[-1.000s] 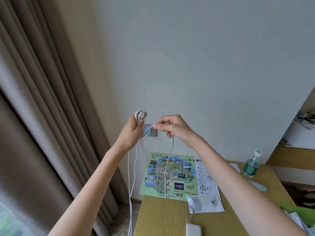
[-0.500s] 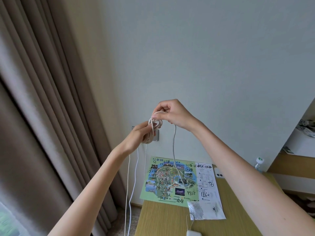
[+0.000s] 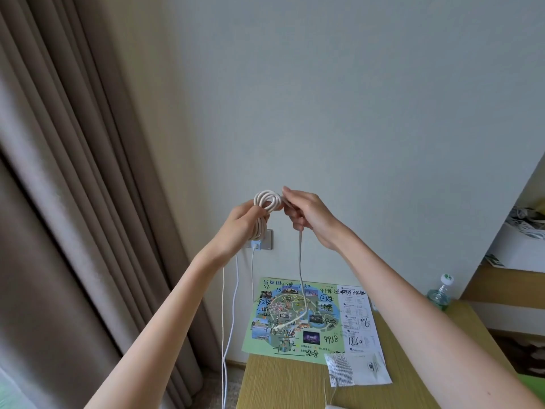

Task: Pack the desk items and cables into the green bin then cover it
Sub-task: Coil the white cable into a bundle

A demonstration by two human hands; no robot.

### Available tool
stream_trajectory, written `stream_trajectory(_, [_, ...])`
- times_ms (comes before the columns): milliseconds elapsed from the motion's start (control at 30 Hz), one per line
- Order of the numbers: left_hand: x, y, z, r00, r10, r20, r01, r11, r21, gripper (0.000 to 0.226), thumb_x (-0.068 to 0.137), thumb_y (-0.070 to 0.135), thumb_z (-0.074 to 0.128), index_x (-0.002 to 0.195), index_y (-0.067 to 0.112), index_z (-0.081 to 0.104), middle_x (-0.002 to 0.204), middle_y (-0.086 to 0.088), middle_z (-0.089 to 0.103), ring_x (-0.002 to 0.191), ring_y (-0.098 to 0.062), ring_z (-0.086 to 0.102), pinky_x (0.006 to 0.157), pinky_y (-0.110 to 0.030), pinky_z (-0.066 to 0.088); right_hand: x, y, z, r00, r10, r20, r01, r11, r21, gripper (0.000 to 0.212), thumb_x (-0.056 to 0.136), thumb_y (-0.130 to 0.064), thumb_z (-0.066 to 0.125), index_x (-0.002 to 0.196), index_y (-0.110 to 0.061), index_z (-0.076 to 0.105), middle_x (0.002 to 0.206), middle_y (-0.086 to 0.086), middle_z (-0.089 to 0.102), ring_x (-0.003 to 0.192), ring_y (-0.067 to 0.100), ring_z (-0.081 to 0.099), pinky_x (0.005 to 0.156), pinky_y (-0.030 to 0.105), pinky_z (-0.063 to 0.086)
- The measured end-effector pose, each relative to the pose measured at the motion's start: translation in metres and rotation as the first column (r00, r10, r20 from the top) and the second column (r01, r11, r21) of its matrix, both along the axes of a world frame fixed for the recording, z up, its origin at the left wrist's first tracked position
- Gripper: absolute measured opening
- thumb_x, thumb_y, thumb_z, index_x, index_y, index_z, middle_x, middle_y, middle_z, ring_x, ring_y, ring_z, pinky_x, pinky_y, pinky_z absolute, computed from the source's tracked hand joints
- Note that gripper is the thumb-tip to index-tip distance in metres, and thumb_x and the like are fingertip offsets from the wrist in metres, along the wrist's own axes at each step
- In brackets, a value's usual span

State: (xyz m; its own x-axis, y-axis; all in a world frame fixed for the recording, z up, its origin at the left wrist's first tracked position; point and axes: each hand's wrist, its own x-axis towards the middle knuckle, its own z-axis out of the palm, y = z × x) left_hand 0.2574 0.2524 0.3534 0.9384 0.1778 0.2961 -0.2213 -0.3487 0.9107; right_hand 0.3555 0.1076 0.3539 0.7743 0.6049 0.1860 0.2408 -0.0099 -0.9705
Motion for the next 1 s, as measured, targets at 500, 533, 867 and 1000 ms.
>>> stream_trajectory(500, [0.004, -0.017, 0.006, 0.998, -0.054, -0.034, 0.045, 0.972, -0.229, 0.035, 0.089, 0.024, 0.045, 0.114, 0.010, 0.065, 0.088, -0.004, 0.060, 0.085, -0.018, 0.053, 0.077, -0.034, 0.039, -0.024, -0.008, -0.018, 0.997, 0.070, 0.022, -0.072, 0.993, 0.093, 0.035, 0.099, -0.022, 0.049, 0.068, -0.023, 0.064, 0.060, 0.006, 0.043, 0.049, 0.017, 0.041, 0.051, 0.027, 0.040])
stream_trajectory(533, [0.005, -0.017, 0.005, 0.998, -0.059, -0.026, 0.051, 0.973, -0.226, 0.031, 0.092, 0.021, 0.044, 0.113, 0.012, 0.066, 0.089, -0.003, 0.062, 0.086, -0.016, 0.056, 0.078, -0.030, 0.041, -0.025, -0.009, -0.019, 0.998, 0.064, 0.023, -0.066, 0.993, 0.098, 0.035, 0.099, -0.022, 0.050, 0.068, -0.023, 0.065, 0.061, 0.007, 0.044, 0.049, 0.018, 0.041, 0.051, 0.028, 0.041])
stream_trajectory(867, [0.016, -0.020, 0.003, 0.995, 0.098, 0.013, -0.091, 0.960, -0.266, 0.028, 0.096, 0.020, 0.038, 0.106, 0.018, 0.063, 0.085, 0.004, 0.055, 0.069, -0.009, 0.047, 0.059, -0.023, 0.035, -0.022, -0.021, -0.032, 0.995, 0.071, -0.066, -0.069, 0.997, 0.020, 0.036, 0.097, -0.032, 0.053, 0.074, -0.007, 0.066, 0.057, 0.005, 0.049, 0.050, 0.016, 0.045, 0.056, 0.027, 0.048])
stream_trajectory(1000, [0.020, -0.010, 0.004, 0.996, 0.058, 0.074, -0.004, 0.815, -0.579, 0.028, 0.093, 0.016, 0.037, 0.092, 0.022, 0.064, 0.083, 0.007, 0.063, 0.069, -0.007, 0.049, 0.056, -0.024, 0.031, -0.019, -0.033, -0.041, 0.996, 0.046, -0.083, -0.047, 0.999, -0.012, 0.023, 0.096, -0.018, 0.054, 0.081, -0.004, 0.064, 0.057, 0.003, 0.049, 0.051, 0.016, 0.044, 0.057, 0.027, 0.045])
